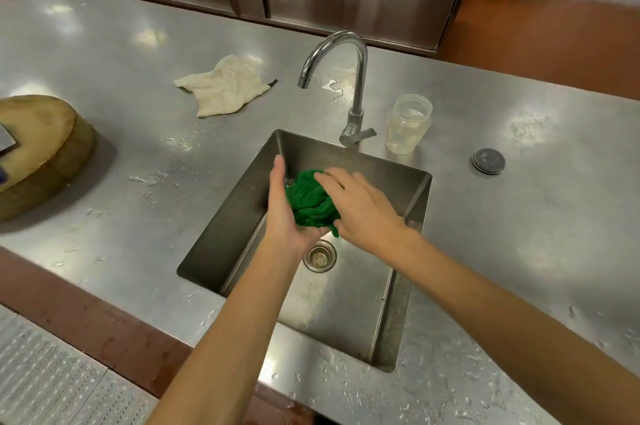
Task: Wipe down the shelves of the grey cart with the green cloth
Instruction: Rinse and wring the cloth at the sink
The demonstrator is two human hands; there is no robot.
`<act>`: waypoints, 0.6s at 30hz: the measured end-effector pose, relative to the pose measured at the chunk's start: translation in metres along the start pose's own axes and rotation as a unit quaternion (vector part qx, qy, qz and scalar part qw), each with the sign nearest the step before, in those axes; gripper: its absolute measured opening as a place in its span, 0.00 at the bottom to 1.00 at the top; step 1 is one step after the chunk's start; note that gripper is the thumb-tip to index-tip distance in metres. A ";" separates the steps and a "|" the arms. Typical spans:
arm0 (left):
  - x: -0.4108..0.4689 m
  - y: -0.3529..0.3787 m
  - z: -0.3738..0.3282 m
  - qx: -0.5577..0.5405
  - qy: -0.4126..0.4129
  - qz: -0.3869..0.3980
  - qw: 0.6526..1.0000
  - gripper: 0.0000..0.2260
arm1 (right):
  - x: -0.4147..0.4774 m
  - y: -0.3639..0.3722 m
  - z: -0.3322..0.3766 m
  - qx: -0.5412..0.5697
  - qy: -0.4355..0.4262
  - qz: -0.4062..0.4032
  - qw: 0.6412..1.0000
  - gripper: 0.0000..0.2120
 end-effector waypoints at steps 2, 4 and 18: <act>0.002 0.003 0.004 0.003 -0.015 -0.048 0.999 0.29 | -0.003 0.002 0.010 -0.032 -0.032 0.007 0.999 0.39; 0.005 0.005 0.012 -0.006 -0.044 -0.086 0.995 0.20 | -0.005 0.004 0.018 -0.079 -0.045 0.007 0.996 0.39; -0.009 0.088 -0.031 0.389 0.326 -0.202 0.837 0.11 | -0.022 -0.017 -0.044 0.265 0.196 -0.124 0.936 0.04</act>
Point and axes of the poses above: each hand's wrist, its own x-axis towards the middle knuckle, its own y-axis out of the palm, z = x × y, the point moved 7 cm from there along x, towards the middle knuckle, and after that the axes turned 11 degrees about -y, right-handed, at the moved point
